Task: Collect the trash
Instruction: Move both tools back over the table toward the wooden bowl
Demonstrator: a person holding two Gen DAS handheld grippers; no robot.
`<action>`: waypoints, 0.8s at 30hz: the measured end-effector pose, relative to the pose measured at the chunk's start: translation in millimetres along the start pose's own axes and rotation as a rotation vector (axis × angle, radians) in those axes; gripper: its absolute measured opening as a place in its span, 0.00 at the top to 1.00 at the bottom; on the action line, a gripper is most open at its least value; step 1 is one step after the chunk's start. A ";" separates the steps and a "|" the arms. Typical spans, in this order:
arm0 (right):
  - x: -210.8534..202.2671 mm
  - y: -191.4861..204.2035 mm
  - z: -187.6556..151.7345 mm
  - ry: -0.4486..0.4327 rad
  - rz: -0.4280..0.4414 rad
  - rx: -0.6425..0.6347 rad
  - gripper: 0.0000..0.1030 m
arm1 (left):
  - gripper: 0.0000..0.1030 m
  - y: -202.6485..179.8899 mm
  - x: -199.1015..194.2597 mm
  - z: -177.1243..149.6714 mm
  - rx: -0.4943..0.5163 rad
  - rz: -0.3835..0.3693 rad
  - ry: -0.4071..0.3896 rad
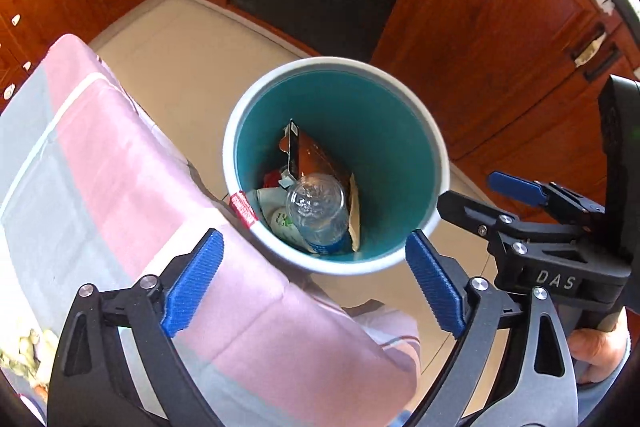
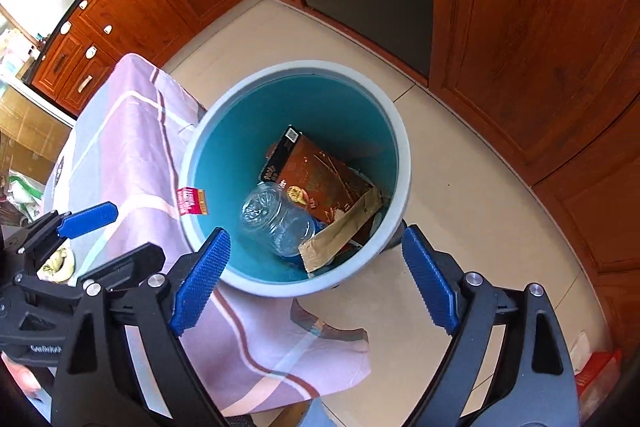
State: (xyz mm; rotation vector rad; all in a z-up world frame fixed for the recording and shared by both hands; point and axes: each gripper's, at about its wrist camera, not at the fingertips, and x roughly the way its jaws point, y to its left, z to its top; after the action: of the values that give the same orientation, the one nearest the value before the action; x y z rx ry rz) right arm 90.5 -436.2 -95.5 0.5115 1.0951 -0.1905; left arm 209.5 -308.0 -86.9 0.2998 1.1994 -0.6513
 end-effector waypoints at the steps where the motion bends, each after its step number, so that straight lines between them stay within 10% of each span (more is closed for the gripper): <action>1: -3.5 1.9 -1.3 -0.003 0.002 0.000 0.19 | 0.08 0.3 -5.1 -3.7 0.001 0.002 -0.004; 24: -57.9 159.6 -77.3 -0.002 0.132 -0.236 0.15 | 0.04 102.0 -124.9 -145.3 -0.200 0.033 -0.145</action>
State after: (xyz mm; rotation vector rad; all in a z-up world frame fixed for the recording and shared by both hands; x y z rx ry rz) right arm 65.1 -265.8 -23.7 0.3697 1.0618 0.0541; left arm 134.7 -111.1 -34.3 0.1023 1.1079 -0.5111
